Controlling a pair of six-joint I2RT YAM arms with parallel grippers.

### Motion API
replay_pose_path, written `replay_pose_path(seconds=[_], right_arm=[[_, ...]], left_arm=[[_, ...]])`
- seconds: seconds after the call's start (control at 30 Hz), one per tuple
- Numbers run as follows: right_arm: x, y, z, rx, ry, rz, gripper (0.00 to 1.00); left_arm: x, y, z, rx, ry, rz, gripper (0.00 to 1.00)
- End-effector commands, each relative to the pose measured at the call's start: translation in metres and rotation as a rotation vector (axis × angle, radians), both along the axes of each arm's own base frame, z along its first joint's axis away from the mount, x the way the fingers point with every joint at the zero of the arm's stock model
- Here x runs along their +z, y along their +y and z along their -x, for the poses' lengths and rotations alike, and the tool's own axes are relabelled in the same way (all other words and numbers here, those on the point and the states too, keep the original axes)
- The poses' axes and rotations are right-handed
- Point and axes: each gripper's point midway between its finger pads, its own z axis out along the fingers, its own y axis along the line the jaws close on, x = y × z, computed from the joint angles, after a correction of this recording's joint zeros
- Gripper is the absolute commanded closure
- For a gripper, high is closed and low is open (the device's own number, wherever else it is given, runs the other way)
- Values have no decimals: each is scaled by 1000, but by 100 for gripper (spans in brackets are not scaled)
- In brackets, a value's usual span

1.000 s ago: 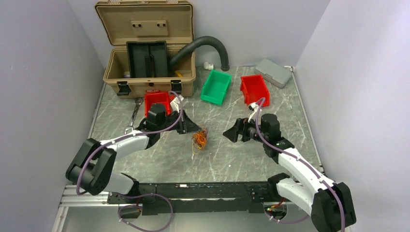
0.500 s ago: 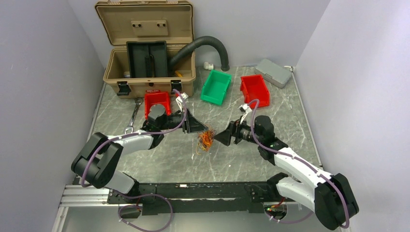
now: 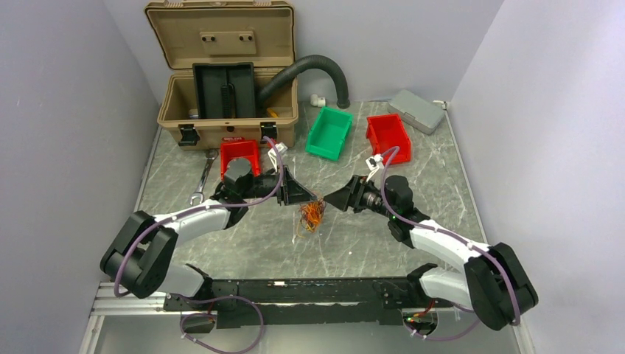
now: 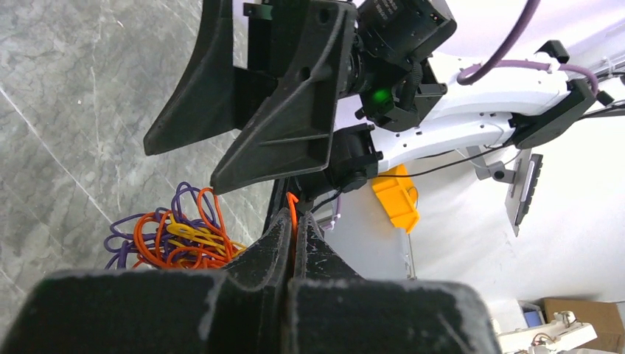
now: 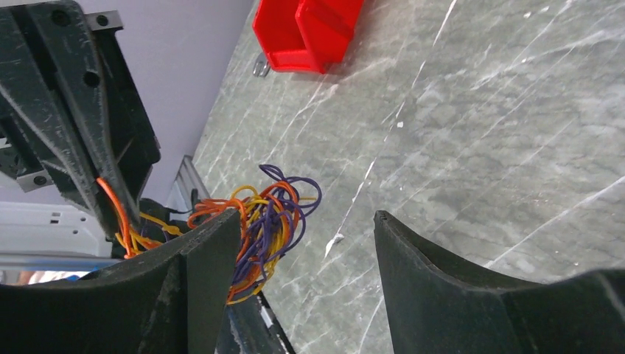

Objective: Untangle the cables
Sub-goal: Untie the cable.

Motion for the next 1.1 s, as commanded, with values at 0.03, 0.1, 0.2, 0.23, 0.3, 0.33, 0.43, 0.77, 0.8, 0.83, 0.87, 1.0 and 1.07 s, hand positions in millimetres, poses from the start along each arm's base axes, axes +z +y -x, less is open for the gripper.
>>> replay_pose_path(seconds=[0.03,0.1,0.2,0.23,0.3,0.33,0.43,0.77,0.8,0.83,0.87,1.0,1.07], right_arm=[[21,16,4,59,-16,-122,31],[22,22,10,87,-11,-139,32],[22,27,17,115,-2,-158,33],[21,28,19,122,5,-162,34],[19,29,22,126,17,-170,42],[17,29,23,125,27,-171,49],[11,25,21,92,58,-154,92],[-32,-126,-33,-757,176,245,100],[-30,-136,-31,-805,167,247,100],[-29,-146,-30,-854,160,247,100],[-31,-156,-26,-901,166,255,100],[-25,-186,-19,-1066,170,247,100],[-22,-199,-16,-1127,170,269,100]], left_arm=[[23,-5,0,-5,-104,16,100],[23,-8,1,-7,-102,15,100],[23,-11,1,-2,-103,18,100],[23,-12,0,0,-103,18,100],[23,-14,0,0,-105,16,100],[23,-14,0,3,-107,14,100],[25,-15,-1,11,-111,9,100],[-25,29,-28,344,-76,-297,100],[-30,35,-30,375,-72,-331,100],[-35,42,-31,405,-69,-365,100],[-42,48,-32,431,-56,-406,100],[-78,85,-38,581,43,-591,100],[-88,104,-40,653,80,-651,100]])
